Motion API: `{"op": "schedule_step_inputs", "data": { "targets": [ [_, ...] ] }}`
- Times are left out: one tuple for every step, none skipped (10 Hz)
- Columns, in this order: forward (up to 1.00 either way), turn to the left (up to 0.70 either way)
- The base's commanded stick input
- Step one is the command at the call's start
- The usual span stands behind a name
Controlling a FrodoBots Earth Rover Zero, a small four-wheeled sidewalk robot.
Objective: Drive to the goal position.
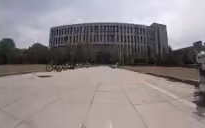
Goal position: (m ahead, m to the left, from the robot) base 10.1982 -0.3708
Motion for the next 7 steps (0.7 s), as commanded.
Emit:
{"op": "schedule_step_inputs", "data": {
  "targets": [
    [1.00,0.00],
    [1.00,0.00],
    [1.00,0.00],
    [1.00,0.00],
    [1.00,0.00],
    [1.00,0.00],
    [1.00,0.00]
  ]
}}
